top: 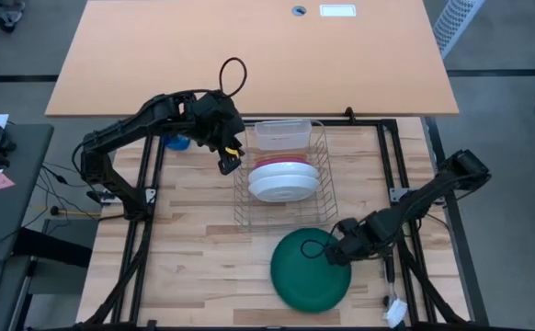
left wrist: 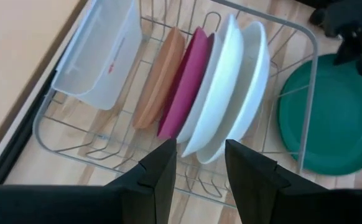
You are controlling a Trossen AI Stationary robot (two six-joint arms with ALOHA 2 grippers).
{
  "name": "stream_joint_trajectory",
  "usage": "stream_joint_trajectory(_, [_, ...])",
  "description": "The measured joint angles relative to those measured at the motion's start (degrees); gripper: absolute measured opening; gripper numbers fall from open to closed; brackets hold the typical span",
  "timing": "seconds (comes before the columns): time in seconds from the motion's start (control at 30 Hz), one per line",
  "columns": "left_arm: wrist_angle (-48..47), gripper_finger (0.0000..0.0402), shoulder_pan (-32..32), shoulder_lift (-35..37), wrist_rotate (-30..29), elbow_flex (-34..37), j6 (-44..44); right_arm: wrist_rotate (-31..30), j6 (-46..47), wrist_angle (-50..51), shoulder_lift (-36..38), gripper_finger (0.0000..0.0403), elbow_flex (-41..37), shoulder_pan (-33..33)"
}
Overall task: Sort dishes
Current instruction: Put the green plate in the dish rack
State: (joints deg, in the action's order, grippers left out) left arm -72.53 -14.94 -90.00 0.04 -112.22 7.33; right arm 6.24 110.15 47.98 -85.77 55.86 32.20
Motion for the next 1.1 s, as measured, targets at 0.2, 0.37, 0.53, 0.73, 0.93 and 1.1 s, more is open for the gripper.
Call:
stream_joint_trajectory(0.2, [0.0, 0.0130, 0.4, 0.0, 0.1, 0.0, 0.0, 0.4, -5.7, 6.4, 3.3, 0.0034, -0.1, -2.9])
stream_joint_trajectory(0.37, [0.0, 0.0130, 0.4, 0.0, 0.1, 0.0, 0.5, 2.3, -12.3, 7.6, 3.7, 0.0009, -0.1, -5.4])
stream_joint_trajectory(0.53, [0.0, 0.0130, 0.6, 0.0, 0.1, 0.0, 0.9, 2.5, -13.8, 7.6, 3.7, 0.0006, -0.1, -6.6])
stream_joint_trajectory(0.73, [0.0, 0.0130, 0.8, 0.0, 0.1, 0.0, 0.9, 2.5, -12.9, 7.9, 3.7, 0.0013, -0.1, -6.7])
stream_joint_trajectory(0.93, [-0.2, 0.0130, 3.3, 0.0, 11.9, 0.0, 2.8, 2.6, -14.6, 6.9, 3.8, 0.0006, -0.1, -6.9])
stream_joint_trajectory(1.1, [-0.6, 0.0130, 11.1, 0.0, 17.8, 0.0, 5.1, 2.9, -17.1, 6.5, 4.5, 0.0006, -0.1, -7.4])
